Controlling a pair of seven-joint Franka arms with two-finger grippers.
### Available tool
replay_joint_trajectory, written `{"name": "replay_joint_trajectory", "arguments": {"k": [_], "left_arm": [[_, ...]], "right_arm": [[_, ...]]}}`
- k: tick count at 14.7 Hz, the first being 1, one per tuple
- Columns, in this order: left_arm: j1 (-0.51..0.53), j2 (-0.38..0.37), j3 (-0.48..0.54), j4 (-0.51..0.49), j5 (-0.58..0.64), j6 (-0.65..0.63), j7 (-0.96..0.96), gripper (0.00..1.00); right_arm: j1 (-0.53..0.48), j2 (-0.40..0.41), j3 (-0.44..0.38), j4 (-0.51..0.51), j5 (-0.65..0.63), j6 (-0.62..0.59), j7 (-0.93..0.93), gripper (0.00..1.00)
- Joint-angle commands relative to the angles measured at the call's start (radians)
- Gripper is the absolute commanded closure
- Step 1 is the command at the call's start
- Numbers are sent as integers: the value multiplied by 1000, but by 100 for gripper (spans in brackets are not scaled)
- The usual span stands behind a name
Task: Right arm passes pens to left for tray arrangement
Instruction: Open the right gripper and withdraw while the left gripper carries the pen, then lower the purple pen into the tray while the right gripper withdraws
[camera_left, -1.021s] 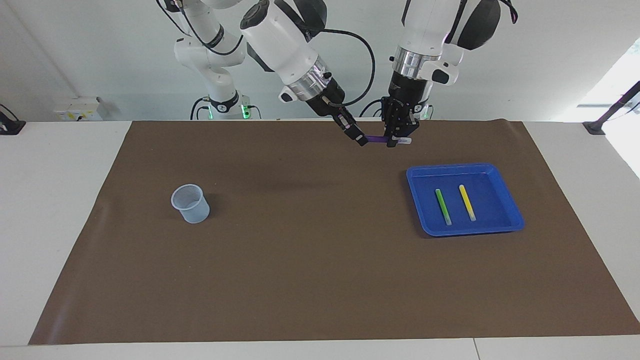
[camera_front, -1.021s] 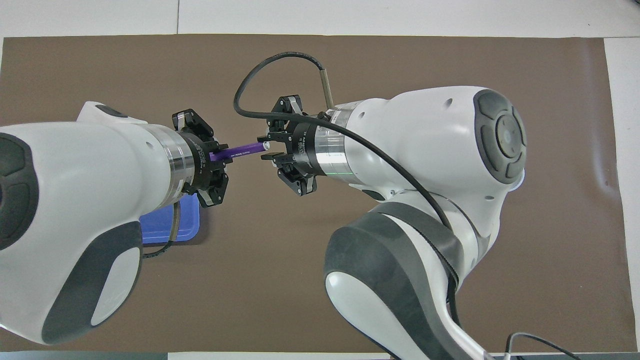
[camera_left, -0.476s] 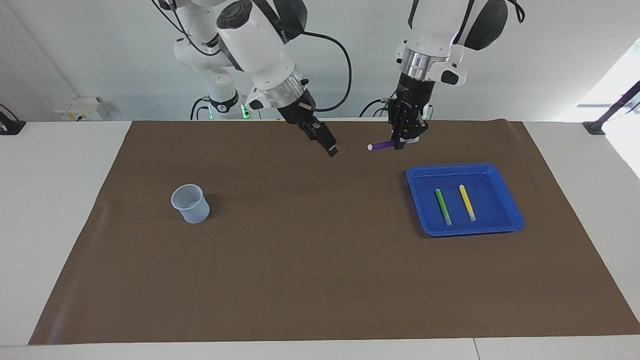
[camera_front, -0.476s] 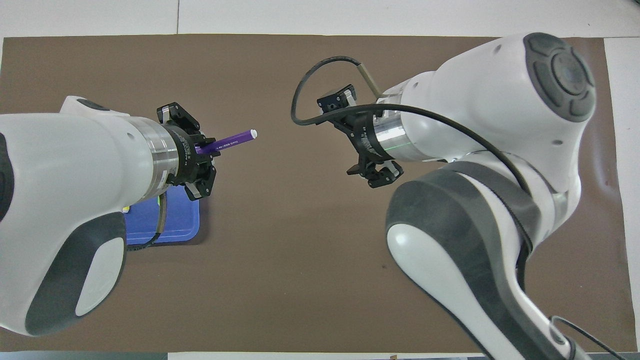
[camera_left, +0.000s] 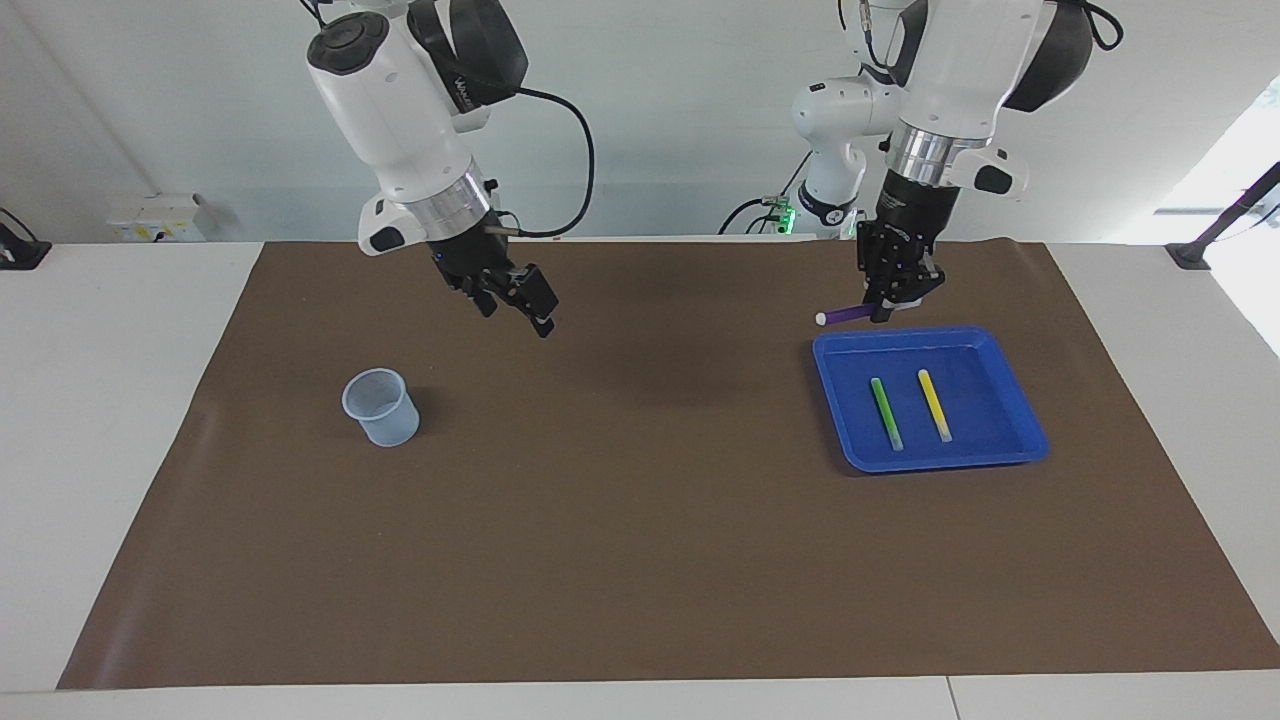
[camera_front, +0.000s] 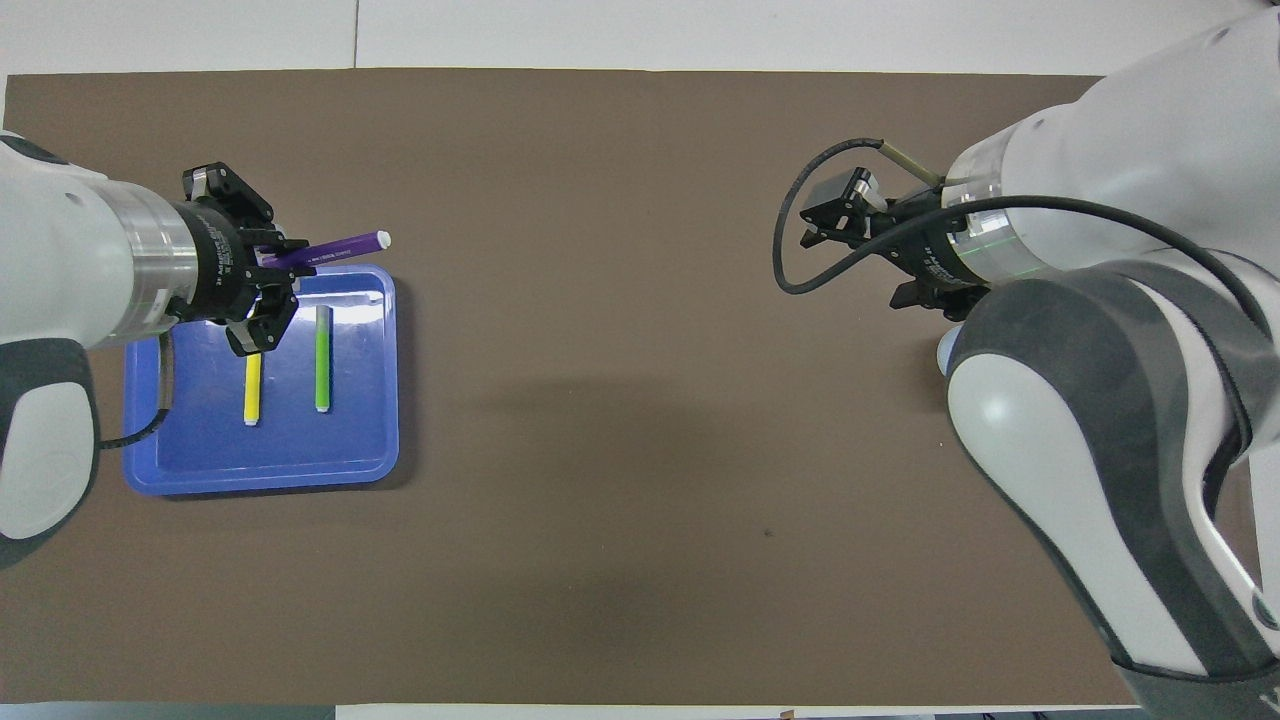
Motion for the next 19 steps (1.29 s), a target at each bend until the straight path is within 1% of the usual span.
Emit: {"name": "replay_joint_trajectory", "arguments": {"k": [1,2,4,6,8,10,13,14,15,17,19], "left_arm": [[109,-21,-4,-65,-80,13,330,100],[147,-23,-4,-82,-113,6,472,100],[201,-20,-4,-121,-132,6,691,100],[238,-14,-4,-174,-134,9,918,100],[280,-5,-3,-214,-138,8,1161,100],[318,56,3,-216,-138,8,1372,100],[378,148,5,-221,-120,28,1712,100],[393,184,5,-227,-85,52,1791,100],[402,219,5,-233,-32,86,1842,100],[410,262,3,-234,29,114,1894,100],[406,294,3,-234,85,127,1907,100]], "right_arm": [[-2,-63,-96,-88,-24,-11,-229,0],[-2,-68,-130,-105,-52,-12,-308,0],[-2,-74,-196,-116,-111,-12,-447,0],[-4,-72,-243,-113,-170,-17,-546,0],[-4,-68,-277,-98,-187,-17,-607,0],[-4,-78,-309,-93,-191,-38,-610,0],[-4,-117,-317,-75,-191,-109,-622,0],[-4,-123,-317,-64,-191,-130,-639,0],[-4,-115,-316,-31,-190,-164,-650,0],[-1,-95,-313,25,-191,-216,-650,0],[-1,-92,-307,48,-191,-253,-650,0]]}}
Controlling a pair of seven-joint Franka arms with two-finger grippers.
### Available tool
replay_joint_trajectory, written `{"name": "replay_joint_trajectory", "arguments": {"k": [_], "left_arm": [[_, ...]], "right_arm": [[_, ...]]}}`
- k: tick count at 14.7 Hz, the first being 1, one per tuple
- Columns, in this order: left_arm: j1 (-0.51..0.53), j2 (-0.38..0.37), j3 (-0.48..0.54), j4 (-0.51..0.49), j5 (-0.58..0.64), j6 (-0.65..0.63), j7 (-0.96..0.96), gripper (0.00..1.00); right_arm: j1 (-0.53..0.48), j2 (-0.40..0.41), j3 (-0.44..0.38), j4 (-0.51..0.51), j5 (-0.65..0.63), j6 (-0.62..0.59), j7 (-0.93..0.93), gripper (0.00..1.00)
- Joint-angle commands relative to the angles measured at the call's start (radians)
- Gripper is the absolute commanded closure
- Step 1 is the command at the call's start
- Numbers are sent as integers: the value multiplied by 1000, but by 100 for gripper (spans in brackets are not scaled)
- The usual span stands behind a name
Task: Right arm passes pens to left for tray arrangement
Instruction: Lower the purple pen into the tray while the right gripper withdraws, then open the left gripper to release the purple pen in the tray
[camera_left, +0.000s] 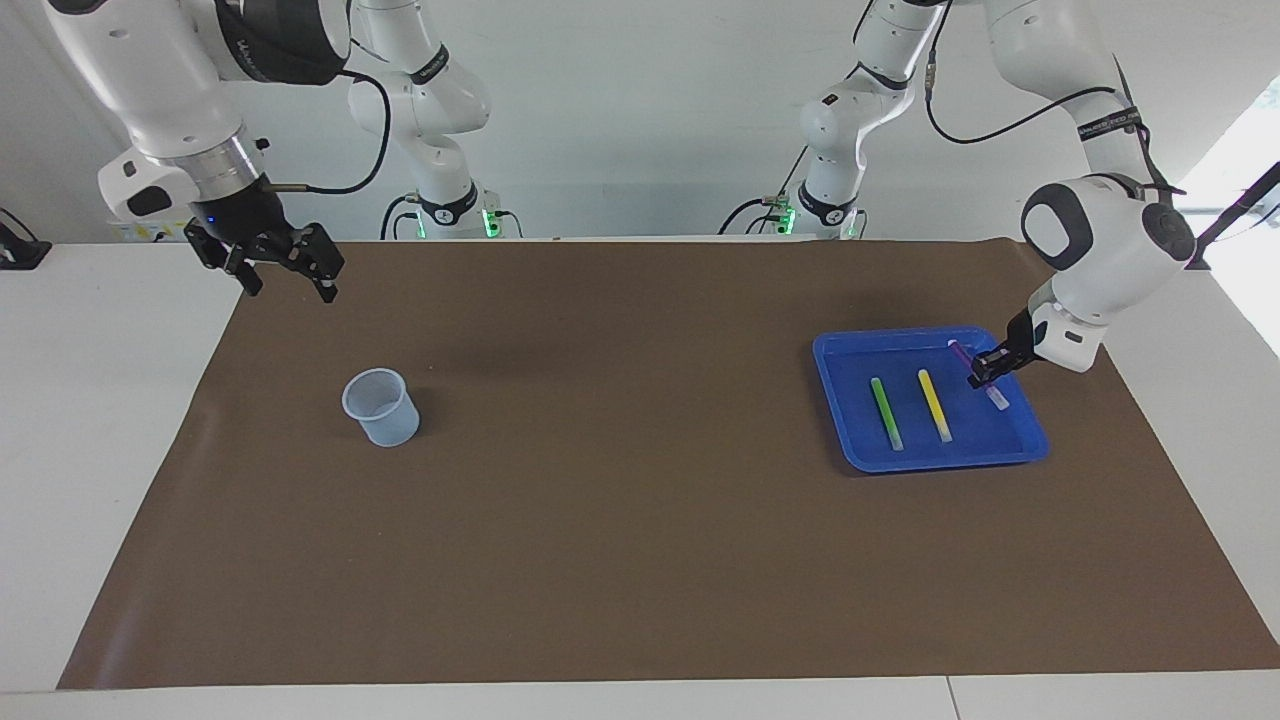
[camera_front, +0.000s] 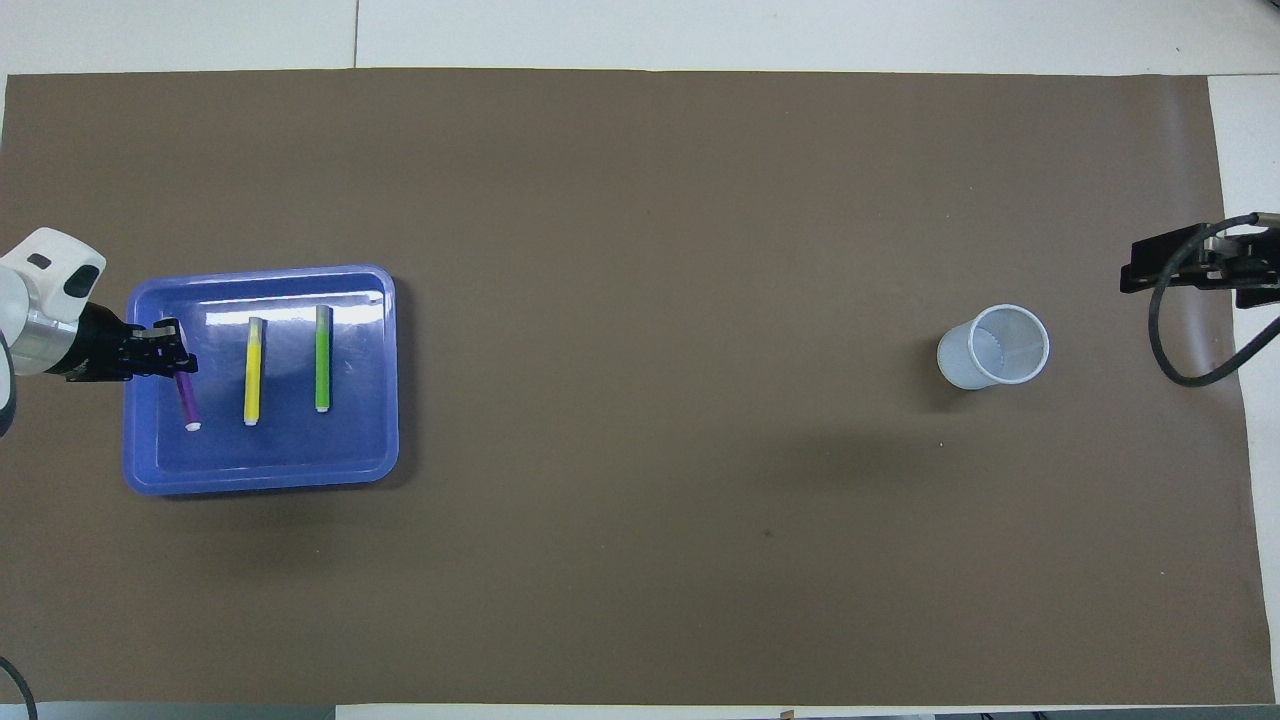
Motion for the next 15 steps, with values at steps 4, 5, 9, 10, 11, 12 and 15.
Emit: {"name": "replay_joint_trajectory", "arguments": {"k": [4,5,9,10,11,12,15], "left_arm": [[-2,67,-6,-5,133,70,41,100],[-2,72,-6,-5,144,73,54,100],[1,89,-6,-27,153,102,61,100],[1,87,-6,-30,153,101,61,100],[1,87,-6,-33,153,99,61,100],[3,86,-6,-34,153,98,61,100],[3,86,-6,-38,153,101,59,0]], "right_arm": [[-6,18,55,45,-19,-59,-12,0],[-6,18,57,43,-21,-59,-11,0],[-7,6,87,23,-24,-64,9,0],[-9,6,89,23,-22,-64,11,0],[-9,6,88,23,-24,-64,11,0],[-7,6,89,23,-22,-64,11,0],[-9,2,89,14,-19,-64,12,0]]}}
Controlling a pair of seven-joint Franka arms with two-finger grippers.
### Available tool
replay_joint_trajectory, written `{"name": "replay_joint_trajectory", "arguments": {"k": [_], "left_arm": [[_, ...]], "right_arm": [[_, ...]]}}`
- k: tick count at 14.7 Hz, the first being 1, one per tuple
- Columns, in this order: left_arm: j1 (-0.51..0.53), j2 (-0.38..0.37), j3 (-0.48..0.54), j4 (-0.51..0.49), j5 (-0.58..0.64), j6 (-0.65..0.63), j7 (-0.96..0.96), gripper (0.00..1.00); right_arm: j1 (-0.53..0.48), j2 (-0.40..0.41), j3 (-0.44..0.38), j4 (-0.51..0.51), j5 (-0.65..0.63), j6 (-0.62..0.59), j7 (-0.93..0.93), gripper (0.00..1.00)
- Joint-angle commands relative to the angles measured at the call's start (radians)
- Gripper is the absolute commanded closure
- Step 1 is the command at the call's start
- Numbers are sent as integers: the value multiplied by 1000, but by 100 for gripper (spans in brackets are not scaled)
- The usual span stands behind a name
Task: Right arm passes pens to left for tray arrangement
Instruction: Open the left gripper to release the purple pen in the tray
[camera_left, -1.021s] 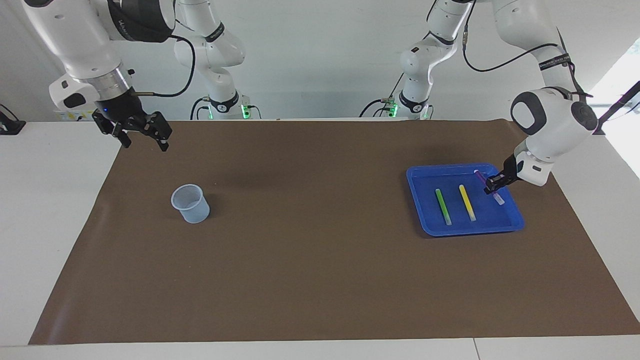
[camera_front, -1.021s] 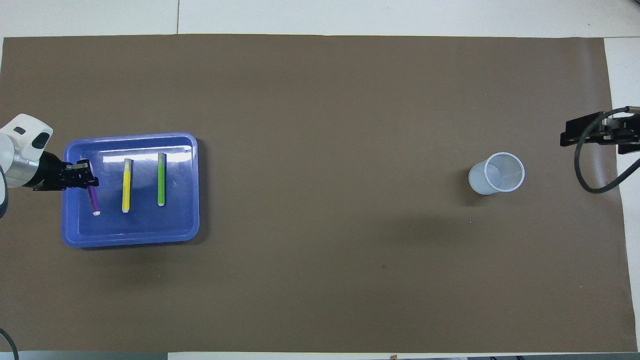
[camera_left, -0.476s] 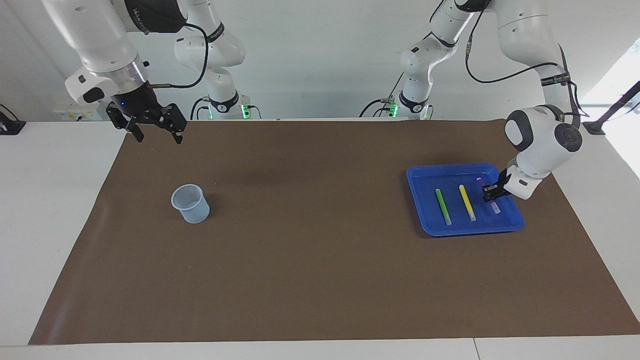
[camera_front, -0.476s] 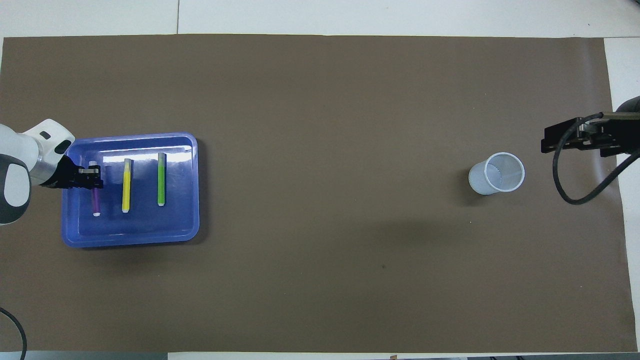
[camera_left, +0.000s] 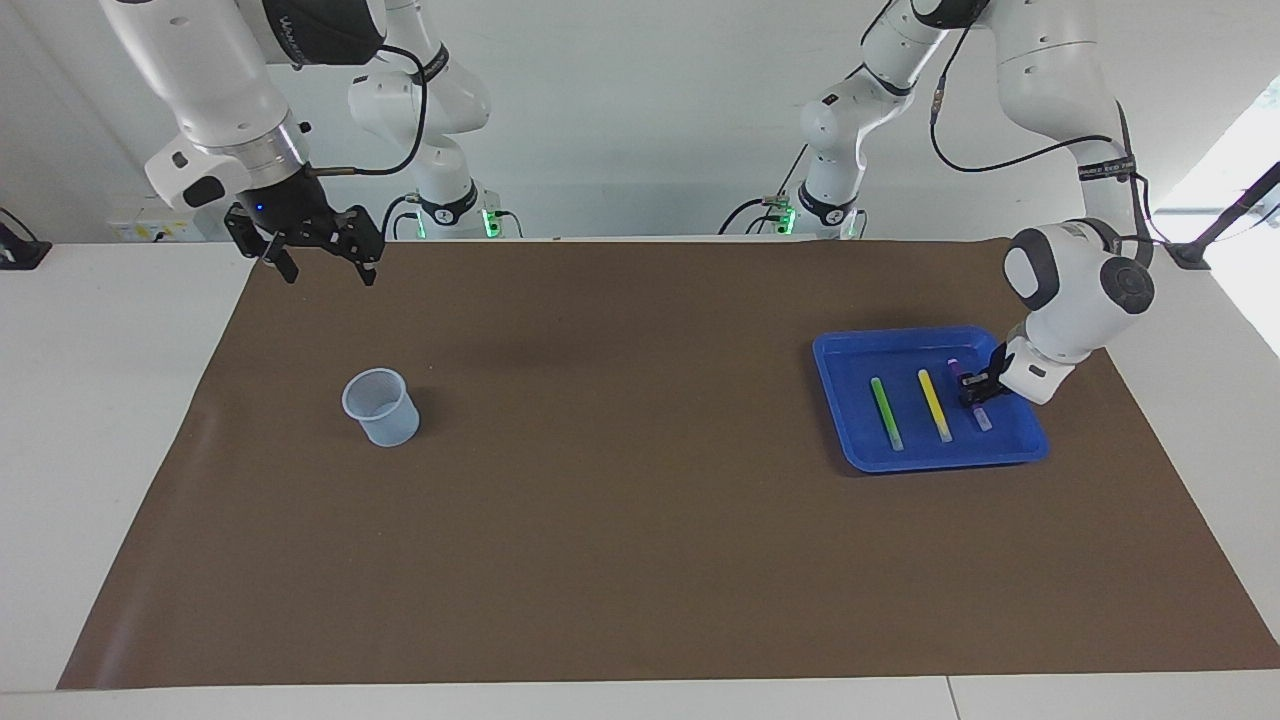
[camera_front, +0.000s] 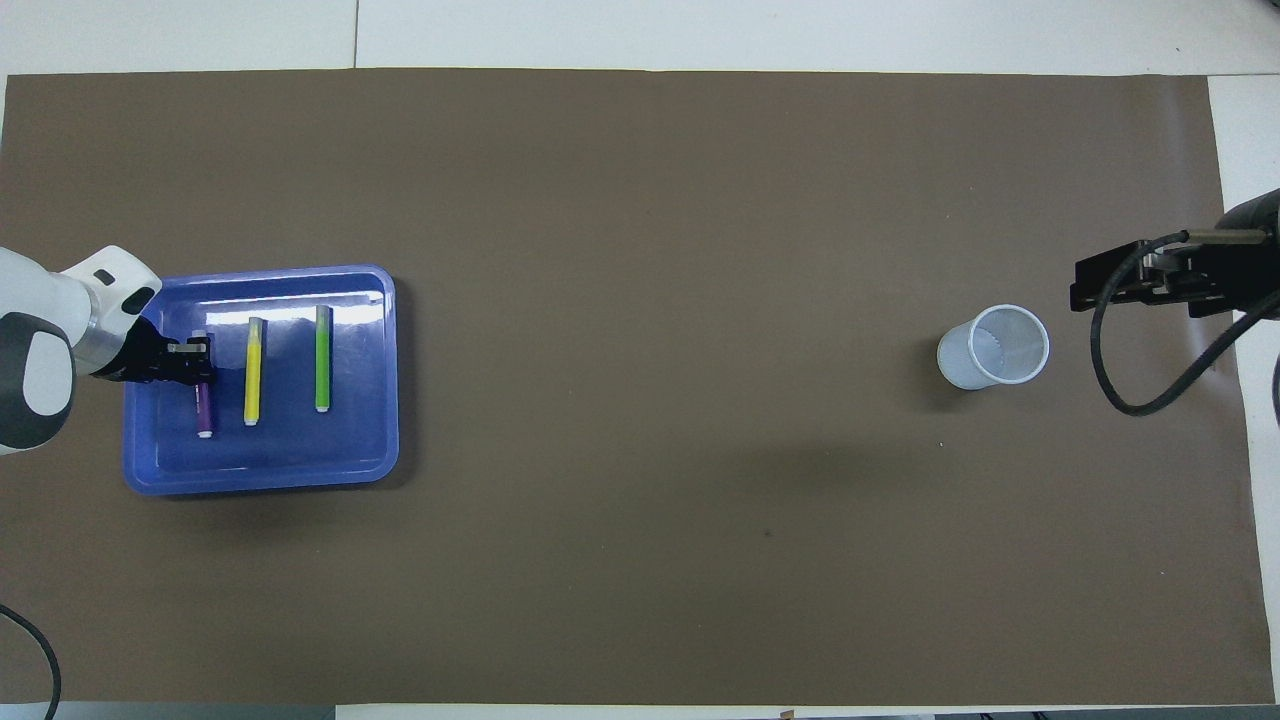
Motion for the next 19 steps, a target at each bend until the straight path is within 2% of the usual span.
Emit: {"name": "replay_joint_trajectory", "arguments": {"k": [1,15,17,19], "left_arm": [[3,-11,1,-24,22,30,6,0],[2,-9,1,-10,20,14,-3,0],[2,-20,0,37,12,-57,-3,0],[-8,-21,-7,144,5,-203,-5,0]], "right_arm": [[-9,-8,11,-13,-20,-6,12,0],[-9,-6,6,-10,-49,0,-38,0],[-9,-5,8,-10,-40,-3,-38,0],[-9,-2,6,-4,-29,-3,-38,0]]}}
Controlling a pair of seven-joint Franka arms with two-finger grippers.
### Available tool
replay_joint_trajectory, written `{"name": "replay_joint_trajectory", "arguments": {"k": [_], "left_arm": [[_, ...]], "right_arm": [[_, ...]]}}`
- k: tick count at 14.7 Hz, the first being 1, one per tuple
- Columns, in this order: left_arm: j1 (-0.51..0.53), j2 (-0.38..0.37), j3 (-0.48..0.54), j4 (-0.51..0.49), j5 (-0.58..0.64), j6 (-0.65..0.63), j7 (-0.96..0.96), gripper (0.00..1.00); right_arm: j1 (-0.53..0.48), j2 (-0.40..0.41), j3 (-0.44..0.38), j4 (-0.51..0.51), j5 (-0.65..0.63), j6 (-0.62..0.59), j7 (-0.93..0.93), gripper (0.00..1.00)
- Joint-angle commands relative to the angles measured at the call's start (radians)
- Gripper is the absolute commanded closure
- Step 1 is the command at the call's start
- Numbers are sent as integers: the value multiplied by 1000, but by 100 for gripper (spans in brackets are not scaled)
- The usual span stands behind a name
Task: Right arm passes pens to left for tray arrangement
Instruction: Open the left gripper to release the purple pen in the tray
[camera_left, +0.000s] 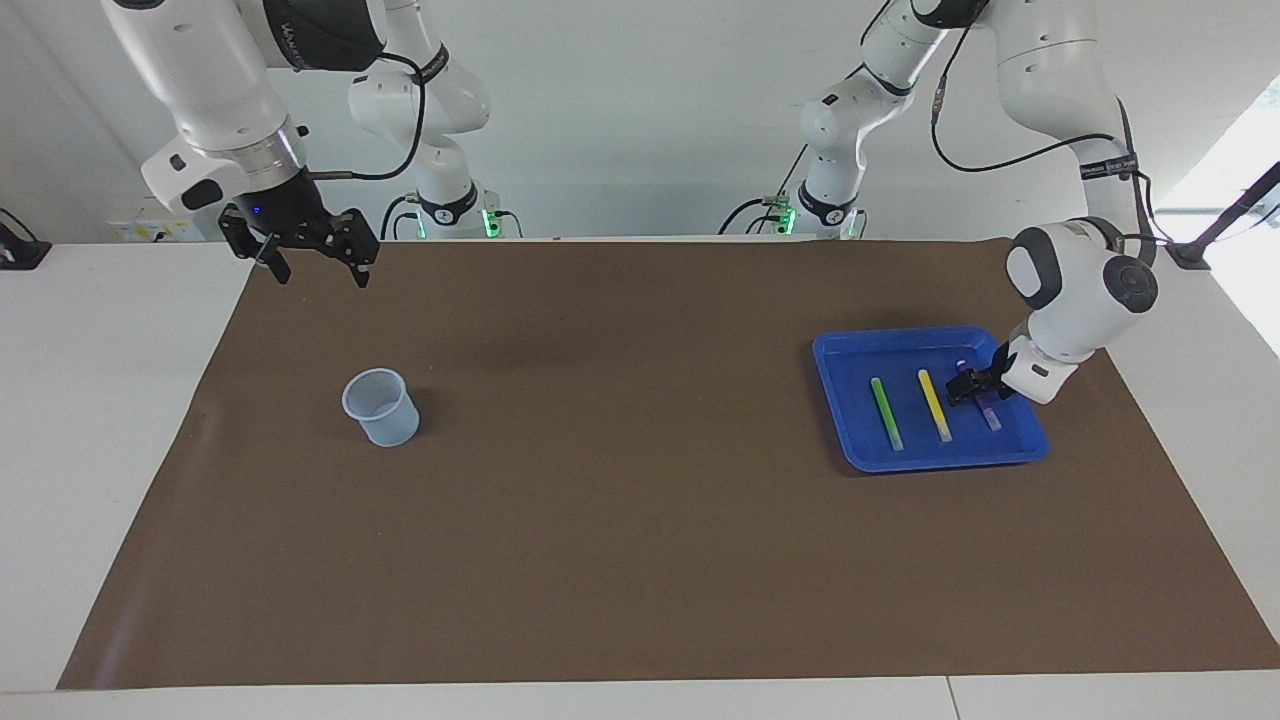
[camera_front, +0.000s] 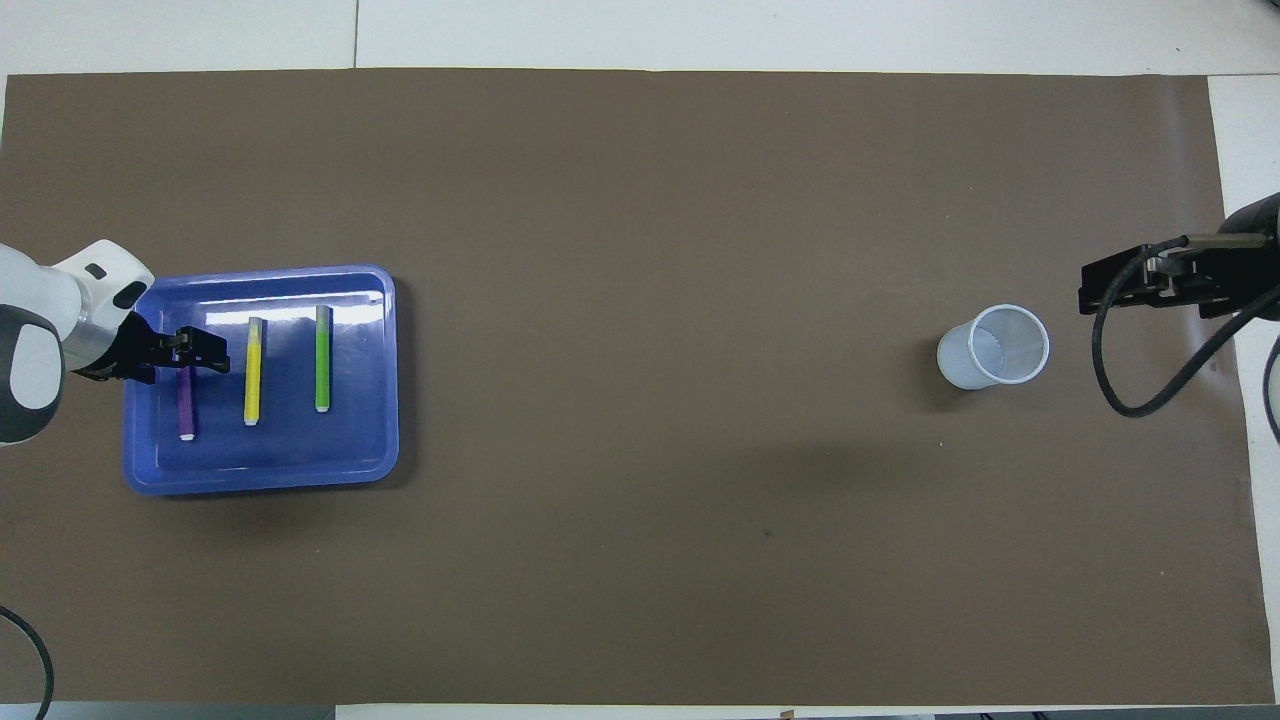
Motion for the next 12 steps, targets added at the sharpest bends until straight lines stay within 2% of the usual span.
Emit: {"name": "replay_joint_trajectory", "arguments": {"k": [1,3,9,12], "left_arm": [[-14,-25,-8,146,4,-201,-8,0],[-29,-68,-19,184,-1,-266,-10,0],[-92,-228,-21,184,-30,-326,-13,0],[-138,-301,-8,187,-59,-450,-10,0]], "right_arm": [[-8,0,5,4,3,-3,-24,0],[-8,0,6,7,4,-8,-27,0],[-10,-3,2,2,32,-20,-64,0],[-8,-6,2,-7,30,-21,-61,0]]}}
